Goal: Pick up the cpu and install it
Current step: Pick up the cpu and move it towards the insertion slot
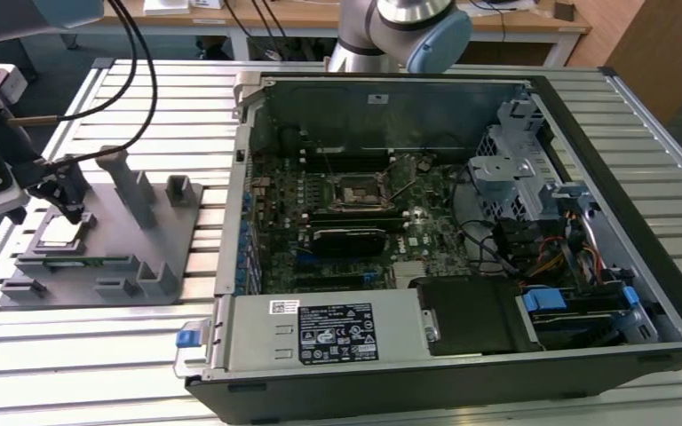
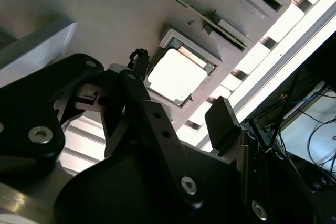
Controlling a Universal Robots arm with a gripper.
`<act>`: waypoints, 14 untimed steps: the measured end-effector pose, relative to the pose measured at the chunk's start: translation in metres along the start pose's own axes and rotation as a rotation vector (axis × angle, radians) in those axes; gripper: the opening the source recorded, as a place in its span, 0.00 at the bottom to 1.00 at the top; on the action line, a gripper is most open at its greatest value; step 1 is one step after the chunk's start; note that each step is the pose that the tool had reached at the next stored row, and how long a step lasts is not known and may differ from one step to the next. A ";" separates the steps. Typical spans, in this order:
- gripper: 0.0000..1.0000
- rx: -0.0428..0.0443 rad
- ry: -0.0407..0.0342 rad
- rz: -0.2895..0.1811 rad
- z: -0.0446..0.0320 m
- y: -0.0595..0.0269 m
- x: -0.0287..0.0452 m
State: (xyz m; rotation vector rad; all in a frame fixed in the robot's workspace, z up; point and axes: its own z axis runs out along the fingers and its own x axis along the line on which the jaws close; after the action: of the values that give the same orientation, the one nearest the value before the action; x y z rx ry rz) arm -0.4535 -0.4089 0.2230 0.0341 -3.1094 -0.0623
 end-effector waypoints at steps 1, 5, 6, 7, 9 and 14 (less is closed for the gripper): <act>0.70 0.0003 -0.0003 0.001 0.0015 0.0000 0.0000; 0.70 0.0003 -0.0008 0.018 0.0045 0.0011 0.0005; 0.70 0.0002 -0.0009 0.023 0.0049 0.0013 0.0007; 0.70 0.0001 -0.0011 0.027 0.0052 0.0014 0.0008; 0.70 0.0000 -0.0010 0.028 0.0054 0.0014 0.0008; 0.70 -0.0001 -0.0013 0.028 0.0062 0.0015 0.0010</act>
State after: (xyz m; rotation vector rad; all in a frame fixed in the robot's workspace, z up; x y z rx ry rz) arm -0.4547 -0.4072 0.2169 -0.0098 -3.1103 -0.0619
